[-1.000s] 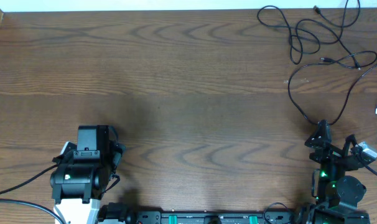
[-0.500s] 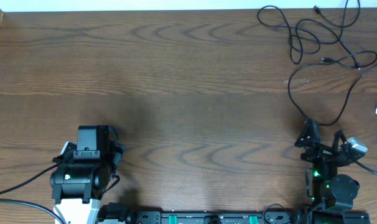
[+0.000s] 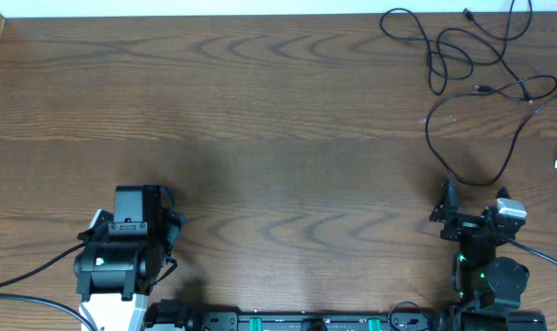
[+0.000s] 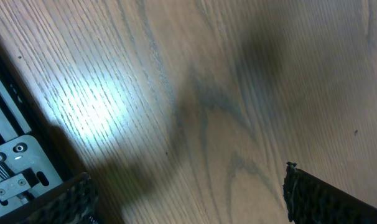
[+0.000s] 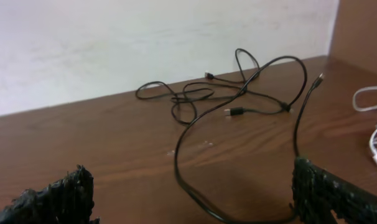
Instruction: Untangle cables
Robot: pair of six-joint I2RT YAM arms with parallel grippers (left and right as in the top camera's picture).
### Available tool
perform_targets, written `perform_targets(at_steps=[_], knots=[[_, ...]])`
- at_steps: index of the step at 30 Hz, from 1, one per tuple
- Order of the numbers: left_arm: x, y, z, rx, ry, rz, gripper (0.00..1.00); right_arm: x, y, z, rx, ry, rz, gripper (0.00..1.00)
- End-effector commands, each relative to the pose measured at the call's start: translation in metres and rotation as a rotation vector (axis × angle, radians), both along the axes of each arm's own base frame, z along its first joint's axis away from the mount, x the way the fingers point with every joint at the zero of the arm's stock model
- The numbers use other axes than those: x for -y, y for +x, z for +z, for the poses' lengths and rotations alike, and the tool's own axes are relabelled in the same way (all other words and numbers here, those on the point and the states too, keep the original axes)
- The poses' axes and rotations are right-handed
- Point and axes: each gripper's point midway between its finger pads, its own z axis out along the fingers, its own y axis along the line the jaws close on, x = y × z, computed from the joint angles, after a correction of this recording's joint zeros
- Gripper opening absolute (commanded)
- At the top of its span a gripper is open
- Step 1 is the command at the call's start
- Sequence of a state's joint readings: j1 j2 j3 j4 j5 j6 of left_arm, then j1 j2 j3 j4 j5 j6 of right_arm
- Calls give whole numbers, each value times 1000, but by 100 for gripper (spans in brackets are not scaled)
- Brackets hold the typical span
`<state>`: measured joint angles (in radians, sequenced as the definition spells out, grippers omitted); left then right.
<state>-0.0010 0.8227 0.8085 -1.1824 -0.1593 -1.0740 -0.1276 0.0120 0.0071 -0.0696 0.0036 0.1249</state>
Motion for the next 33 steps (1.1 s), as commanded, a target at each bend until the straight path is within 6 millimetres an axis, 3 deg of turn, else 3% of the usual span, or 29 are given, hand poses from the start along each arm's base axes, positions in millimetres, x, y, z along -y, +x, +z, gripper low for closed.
perform_targets(at_steps=[1, 17, 21, 28, 33], knots=[[-2, 1, 4, 10, 6, 15, 97, -1, 0, 0, -7, -70, 8, 99], [-2, -2, 4, -5, 11, 2, 97, -1, 0, 0, -8, -70, 8, 99], [-22, 13, 15, 51, 143, -23, 97, -1, 0, 0, -8, -70, 8, 99], [-42, 53, 45, 67, 470, -429, 98, -1, 0, 0, -8, -70, 8, 99], [-45, 56, 60, 131, 517, -419, 98, -1, 0, 0, -8, -70, 8, 99]])
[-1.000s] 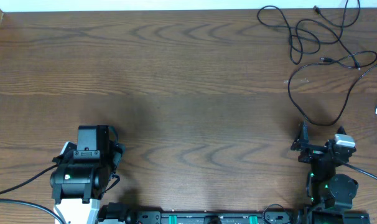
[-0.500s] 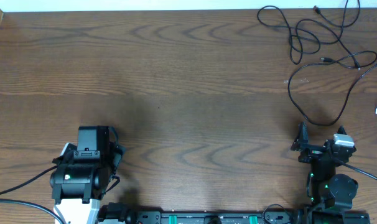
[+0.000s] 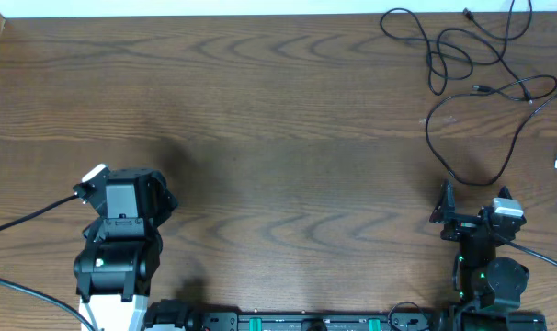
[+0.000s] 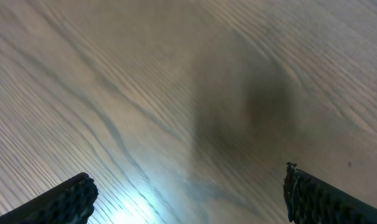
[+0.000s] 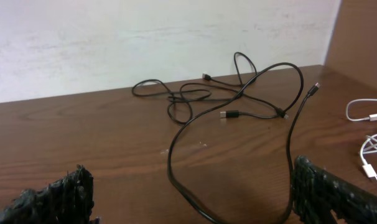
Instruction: Untangle cables
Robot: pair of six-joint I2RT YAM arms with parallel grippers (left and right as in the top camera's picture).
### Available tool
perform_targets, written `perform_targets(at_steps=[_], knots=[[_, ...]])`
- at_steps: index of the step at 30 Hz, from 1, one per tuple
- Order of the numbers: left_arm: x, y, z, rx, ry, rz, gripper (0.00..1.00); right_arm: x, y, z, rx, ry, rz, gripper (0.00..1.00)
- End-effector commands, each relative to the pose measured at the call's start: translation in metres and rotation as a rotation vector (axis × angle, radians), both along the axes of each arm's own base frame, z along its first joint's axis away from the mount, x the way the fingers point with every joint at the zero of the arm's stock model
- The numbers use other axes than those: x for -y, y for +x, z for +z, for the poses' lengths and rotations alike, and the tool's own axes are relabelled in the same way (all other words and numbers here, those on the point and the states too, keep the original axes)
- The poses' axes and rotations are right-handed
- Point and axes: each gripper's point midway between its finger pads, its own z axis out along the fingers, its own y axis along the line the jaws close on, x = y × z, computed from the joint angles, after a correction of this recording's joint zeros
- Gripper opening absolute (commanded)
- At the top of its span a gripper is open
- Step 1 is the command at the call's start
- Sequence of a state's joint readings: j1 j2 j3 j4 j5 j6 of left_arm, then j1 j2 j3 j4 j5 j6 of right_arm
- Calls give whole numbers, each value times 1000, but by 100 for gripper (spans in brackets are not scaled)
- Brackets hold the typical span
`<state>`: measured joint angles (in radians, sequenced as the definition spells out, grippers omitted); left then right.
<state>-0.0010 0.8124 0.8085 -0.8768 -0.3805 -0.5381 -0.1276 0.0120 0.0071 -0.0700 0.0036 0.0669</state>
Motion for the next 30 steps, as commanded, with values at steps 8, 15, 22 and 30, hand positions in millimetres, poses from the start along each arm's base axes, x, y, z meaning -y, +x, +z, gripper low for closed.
perform_targets(at_steps=[8, 15, 22, 30], knots=[[-8, -21, 37, 131, 156, -103, 98, -1, 0, 0, 0, -13, 4, 99], [16, -27, 54, 342, 66, -205, 98, -1, 0, 0, 0, -13, 4, 99], [16, -23, 43, 456, 78, -202, 98, -1, 0, 0, 0, -13, 4, 99], [16, 2, 15, 571, 91, -198, 98, -1, 0, 0, 0, -13, 4, 99]])
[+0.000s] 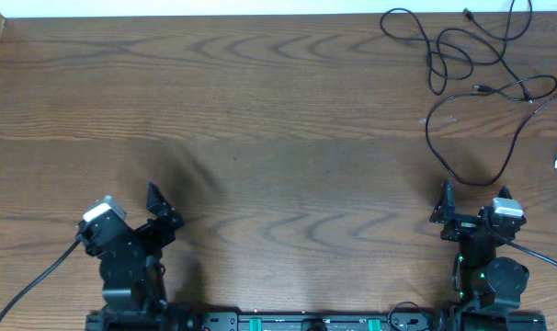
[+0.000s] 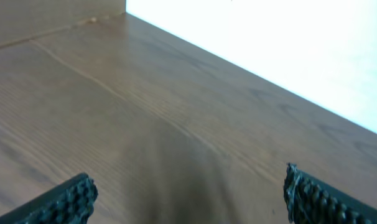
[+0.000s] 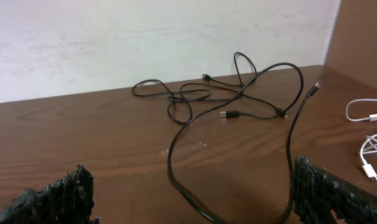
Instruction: Untangle cables
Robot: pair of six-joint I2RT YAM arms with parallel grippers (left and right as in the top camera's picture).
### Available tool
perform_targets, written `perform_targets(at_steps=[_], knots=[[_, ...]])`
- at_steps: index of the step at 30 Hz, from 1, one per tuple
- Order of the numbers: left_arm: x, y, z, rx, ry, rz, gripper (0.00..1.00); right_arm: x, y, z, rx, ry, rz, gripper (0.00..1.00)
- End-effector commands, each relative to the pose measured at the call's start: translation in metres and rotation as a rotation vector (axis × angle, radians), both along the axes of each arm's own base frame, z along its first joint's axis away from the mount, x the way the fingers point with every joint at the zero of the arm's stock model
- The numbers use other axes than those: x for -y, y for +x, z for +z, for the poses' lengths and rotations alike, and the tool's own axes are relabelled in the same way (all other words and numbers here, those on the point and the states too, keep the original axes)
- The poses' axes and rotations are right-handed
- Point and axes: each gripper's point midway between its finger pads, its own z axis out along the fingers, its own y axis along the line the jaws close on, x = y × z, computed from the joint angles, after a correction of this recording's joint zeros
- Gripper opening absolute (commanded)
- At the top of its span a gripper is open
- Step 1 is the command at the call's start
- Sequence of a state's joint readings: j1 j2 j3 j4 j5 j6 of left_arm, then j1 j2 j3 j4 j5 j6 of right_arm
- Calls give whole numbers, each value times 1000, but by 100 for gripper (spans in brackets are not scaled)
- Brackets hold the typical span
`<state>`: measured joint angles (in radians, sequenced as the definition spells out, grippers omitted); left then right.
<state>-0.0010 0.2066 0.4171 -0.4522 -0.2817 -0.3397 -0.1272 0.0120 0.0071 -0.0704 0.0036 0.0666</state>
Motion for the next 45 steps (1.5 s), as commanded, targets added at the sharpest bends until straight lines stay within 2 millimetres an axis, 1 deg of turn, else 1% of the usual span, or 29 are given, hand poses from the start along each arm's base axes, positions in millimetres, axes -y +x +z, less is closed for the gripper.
perform_targets(at_steps=[1, 4, 12, 19, 22, 26, 30, 34, 35, 39, 45], knots=[[0, 6, -14, 17, 5, -6, 98, -1, 0, 0, 0, -13, 4, 99], [0, 10, -24, 43, 28, -13, 98, -1, 0, 0, 0, -13, 4, 99], [0, 9, -45, 106, 27, -12, 98, -1, 0, 0, 0, -13, 4, 99], [2, 14, -68, 71, 29, -22, 98, -1, 0, 0, 0, -13, 4, 99], [7, 15, -68, 45, 101, -69, 98, -1, 0, 0, 0, -13, 4, 99], [14, 17, -67, 37, 142, -110, 98, -1, 0, 0, 0, -13, 4, 99], [26, 22, -57, 87, 129, -172, 98, -1, 0, 0, 0, -13, 4, 99], [30, 24, -46, 137, 126, -189, 98, -1, 0, 0, 0, -13, 4, 99], [33, 25, -46, 141, 121, -209, 98, -1, 0, 0, 0, -13, 4, 99], [46, 26, -49, 136, 104, -284, 98, -1, 0, 0, 0, -13, 4, 99], [46, 22, -70, 48, 97, -289, 97, -1, 0, 0, 0, -13, 4, 99]])
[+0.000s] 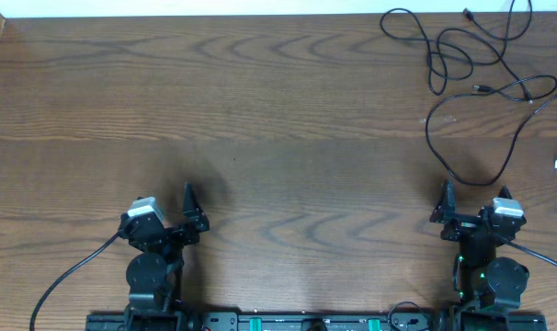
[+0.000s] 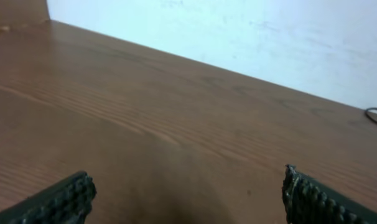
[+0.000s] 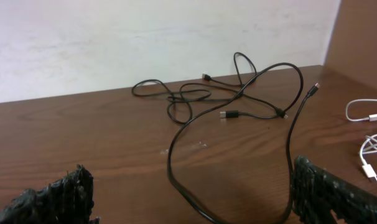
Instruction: Untangle cables
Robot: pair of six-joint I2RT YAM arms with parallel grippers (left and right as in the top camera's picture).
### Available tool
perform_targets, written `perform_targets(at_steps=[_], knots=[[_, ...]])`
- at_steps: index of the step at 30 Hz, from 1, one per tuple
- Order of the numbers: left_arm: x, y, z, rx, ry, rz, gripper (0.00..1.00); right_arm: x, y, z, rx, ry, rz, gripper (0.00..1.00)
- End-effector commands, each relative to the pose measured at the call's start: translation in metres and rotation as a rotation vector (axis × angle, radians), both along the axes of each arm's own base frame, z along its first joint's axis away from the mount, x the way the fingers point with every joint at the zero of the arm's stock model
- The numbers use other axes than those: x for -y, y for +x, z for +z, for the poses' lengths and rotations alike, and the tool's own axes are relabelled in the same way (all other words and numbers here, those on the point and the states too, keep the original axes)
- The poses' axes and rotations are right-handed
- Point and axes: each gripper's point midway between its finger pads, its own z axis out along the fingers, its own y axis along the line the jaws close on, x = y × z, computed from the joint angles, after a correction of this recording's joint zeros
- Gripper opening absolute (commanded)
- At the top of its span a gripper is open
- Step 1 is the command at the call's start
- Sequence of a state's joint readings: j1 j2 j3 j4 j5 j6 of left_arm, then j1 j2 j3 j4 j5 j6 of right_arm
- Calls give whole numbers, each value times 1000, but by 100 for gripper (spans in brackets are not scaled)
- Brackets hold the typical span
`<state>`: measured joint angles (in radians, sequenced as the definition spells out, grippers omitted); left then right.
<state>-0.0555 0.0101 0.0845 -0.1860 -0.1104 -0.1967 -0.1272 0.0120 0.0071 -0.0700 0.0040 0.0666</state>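
Black cables (image 1: 462,55) lie tangled at the table's far right corner, one long loop (image 1: 471,147) reaching toward my right gripper (image 1: 471,207). In the right wrist view the tangle (image 3: 232,99) lies ahead and the loop (image 3: 238,186) runs between the wide-apart fingers (image 3: 58,199). That gripper (image 3: 188,202) is open and holds nothing. My left gripper (image 1: 173,221) sits low at the front left, open over bare wood (image 2: 182,199), far from the cables. A sliver of cable shows at the left wrist view's right edge.
White cables (image 3: 372,143) lie at the far right edge of the table (image 1: 260,138), also seen as a white end overhead. A white wall (image 3: 145,37) runs behind the table. A rail (image 1: 297,322) lines the front edge.
My left arm has shifted right along the front edge and its camera now looks more level across the table toward the wall. The right arm and the cables are unchanged.
At first my left arm was folded with its camera pointed down at the wood by the front rail. It then turned and lowered, looking across the table, and now rests further right. My right gripper shifted slightly early on and then stayed open before the loop.
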Motion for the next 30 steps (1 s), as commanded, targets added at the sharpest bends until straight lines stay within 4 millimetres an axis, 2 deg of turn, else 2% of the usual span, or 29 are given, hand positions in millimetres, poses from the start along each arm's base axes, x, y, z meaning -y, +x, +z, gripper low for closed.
perform_targets(at_steps=[1, 16, 30], knots=[[5, -2, -16, -51, 18, -32, 97, -1, 0, 0, 0, -13, 4, 99], [6, -1, -27, -104, 18, -39, 97, -1, 0, 0, 0, -13, 4, 99], [6, -1, -27, -105, 18, -38, 98, -1, 0, 0, 0, -13, 4, 99]])
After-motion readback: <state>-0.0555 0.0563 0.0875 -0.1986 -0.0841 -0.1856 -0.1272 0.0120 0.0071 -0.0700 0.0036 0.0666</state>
